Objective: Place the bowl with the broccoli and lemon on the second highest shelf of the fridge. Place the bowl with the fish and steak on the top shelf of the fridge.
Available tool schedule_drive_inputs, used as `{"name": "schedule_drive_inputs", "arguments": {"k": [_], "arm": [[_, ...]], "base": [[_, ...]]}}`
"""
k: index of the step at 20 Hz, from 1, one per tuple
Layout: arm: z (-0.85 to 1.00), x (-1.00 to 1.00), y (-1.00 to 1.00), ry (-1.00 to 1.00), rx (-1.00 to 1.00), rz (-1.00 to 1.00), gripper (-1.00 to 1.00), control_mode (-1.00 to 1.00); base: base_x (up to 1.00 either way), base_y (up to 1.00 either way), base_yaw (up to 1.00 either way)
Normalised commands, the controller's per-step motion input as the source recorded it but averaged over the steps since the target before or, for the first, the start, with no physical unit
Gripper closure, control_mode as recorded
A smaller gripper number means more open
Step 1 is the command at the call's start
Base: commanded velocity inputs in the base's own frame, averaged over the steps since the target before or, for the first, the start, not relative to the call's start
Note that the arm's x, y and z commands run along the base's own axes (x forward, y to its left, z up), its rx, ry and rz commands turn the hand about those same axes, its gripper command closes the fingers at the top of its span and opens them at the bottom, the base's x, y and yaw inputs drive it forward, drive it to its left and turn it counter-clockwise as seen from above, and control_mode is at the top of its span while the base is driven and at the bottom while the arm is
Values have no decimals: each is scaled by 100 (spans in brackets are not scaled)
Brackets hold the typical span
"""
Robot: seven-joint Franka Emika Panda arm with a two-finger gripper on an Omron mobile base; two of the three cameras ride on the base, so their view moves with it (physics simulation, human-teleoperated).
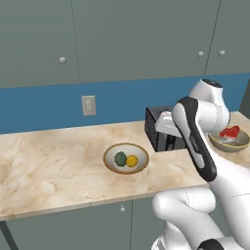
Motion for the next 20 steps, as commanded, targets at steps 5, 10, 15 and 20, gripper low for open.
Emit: {"name": "schedule_drive_inputs", "arguments": {"k": [5,10,15,20], "arm": [[-74,45,0,15,3,-29,-100,-100],[-48,50,1,18,0,-21,-100,-100],[-33,53,17,12,0,-8,-100,-100],[-52,18,27,5,0,0,-100,-100]], "base": [[0,0,0],[0,0,0],[0,0,0],[0,0,0]]}}
